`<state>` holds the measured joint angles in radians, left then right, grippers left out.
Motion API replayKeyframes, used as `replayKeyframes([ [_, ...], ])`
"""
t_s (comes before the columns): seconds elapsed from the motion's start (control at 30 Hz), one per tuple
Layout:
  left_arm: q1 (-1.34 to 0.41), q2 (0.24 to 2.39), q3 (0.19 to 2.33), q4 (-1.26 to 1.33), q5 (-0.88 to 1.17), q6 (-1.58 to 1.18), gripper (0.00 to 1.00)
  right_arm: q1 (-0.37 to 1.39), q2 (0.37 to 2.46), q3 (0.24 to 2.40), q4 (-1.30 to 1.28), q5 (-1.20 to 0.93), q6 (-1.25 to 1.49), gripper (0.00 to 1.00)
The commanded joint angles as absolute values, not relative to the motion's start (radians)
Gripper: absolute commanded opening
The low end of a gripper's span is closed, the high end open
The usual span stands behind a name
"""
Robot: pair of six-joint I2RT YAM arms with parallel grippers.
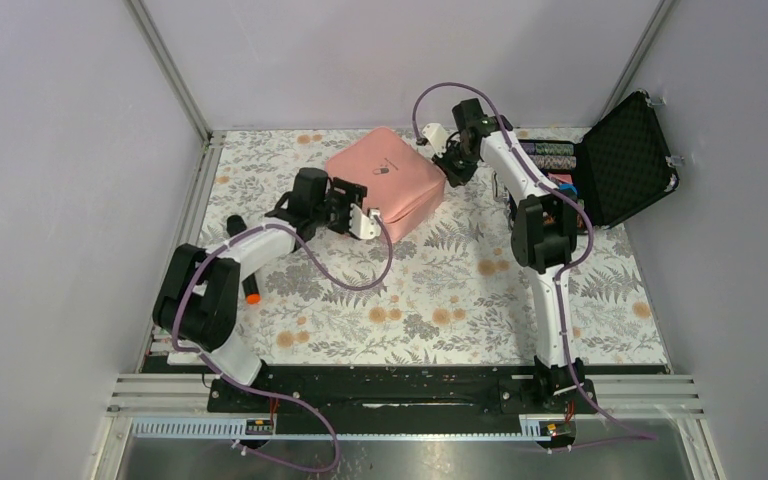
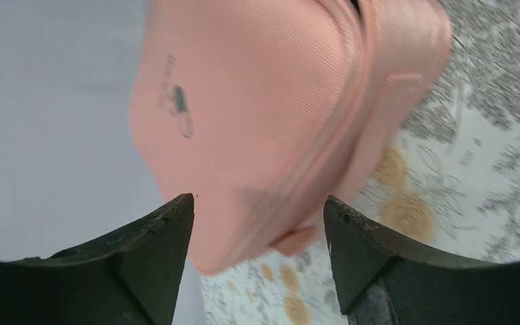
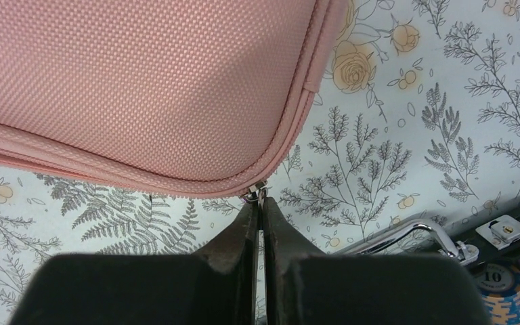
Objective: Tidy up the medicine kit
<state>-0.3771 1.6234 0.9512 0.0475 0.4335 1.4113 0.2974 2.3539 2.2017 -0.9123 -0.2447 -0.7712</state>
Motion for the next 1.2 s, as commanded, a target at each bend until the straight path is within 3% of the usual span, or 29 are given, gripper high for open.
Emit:
replayKeyframes([
  [0.0,-0.411,1.664,1.061,0.024,0.552,1.459,0.7,0.316,2.368,2.281,-0.875,-0.249,-0.738,0.0],
  [0.33,-0.501,1.798,1.205,-0.174,0.53,1.522,0.62,0.328,2.382,2.304,-0.872,-0.274,-0.727,0.0],
  [0.53,-0.521,1.759,1.228,-0.268,0.48,1.468,0.63,0.328,2.384,2.31,-0.873,-0.264,-0.731,0.0],
  [0.73,-0.473,1.771,1.421,-0.716,0.545,1.528,0.66,0.328,2.392,2.315,-0.873,-0.269,-0.736,0.0],
  [0.87,-0.501,1.8,1.364,-0.607,0.519,1.498,0.64,0.328,2.397,2.319,-0.872,-0.273,-0.728,0.0],
  [1.0,-0.523,1.846,1.27,-0.286,0.45,1.397,0.55,0.331,2.391,2.313,-0.873,-0.281,-0.724,0.0],
  [1.1,-0.53,1.873,1.2,-0.041,0.406,1.338,0.44,0.331,2.381,2.298,-0.875,-0.295,-0.721,0.0],
  [1.17,-0.532,1.879,1.164,0.079,0.387,1.298,0.28,0.332,2.376,2.29,-0.894,-0.314,-0.72,0.0],
])
